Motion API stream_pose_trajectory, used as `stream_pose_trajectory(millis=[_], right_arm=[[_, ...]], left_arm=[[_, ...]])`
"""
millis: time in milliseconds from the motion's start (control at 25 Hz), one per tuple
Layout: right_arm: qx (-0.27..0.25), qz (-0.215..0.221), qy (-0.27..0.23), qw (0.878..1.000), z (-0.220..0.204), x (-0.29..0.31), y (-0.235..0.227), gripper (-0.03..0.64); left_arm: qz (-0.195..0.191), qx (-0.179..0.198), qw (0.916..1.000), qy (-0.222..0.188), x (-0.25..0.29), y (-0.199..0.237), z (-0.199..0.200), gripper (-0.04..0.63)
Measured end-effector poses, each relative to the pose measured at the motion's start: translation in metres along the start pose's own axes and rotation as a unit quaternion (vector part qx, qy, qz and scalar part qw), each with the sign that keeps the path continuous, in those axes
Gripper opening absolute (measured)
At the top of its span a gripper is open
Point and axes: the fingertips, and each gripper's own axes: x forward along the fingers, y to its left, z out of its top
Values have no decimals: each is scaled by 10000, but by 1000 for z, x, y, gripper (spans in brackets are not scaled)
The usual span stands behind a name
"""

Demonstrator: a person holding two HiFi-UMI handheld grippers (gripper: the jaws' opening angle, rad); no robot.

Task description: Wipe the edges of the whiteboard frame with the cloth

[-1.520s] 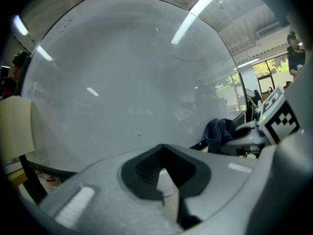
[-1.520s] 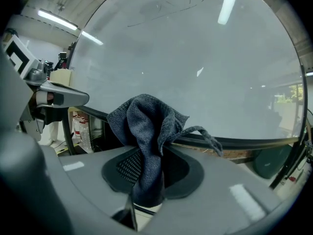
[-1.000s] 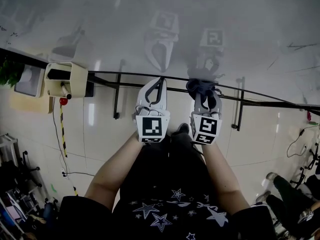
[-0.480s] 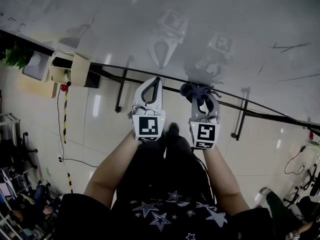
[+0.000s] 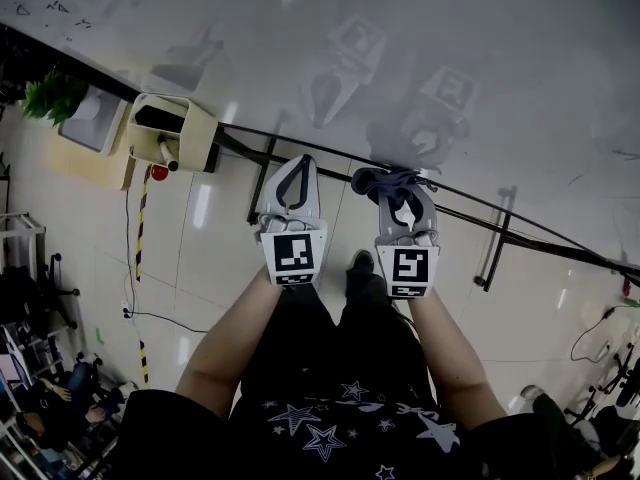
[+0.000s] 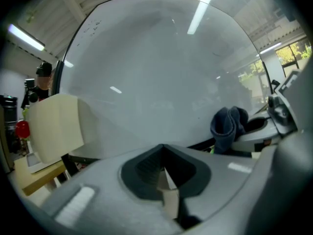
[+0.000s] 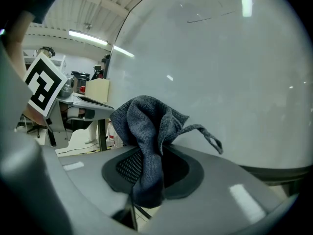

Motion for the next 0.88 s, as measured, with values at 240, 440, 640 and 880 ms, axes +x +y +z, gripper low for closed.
stream_pose_trajectory(millis=[240,440,640,880], right_arm=[[23,-7,37,10000,7,46,48,87],[45,-62,25,10000,17,69,80,87],[38,-150,63,9999,26,89,106,87],[-27,-127,201,9997,25,110,132,87]], left_arm=[[6,28,10000,10,1,68,-19,5],[-232,-36,9997,-8,-10,85,-26,5],[-446,-183,9988,-62,-19,95,-30,5],[-754,-235,9967,-181,-28,100,-31,5]])
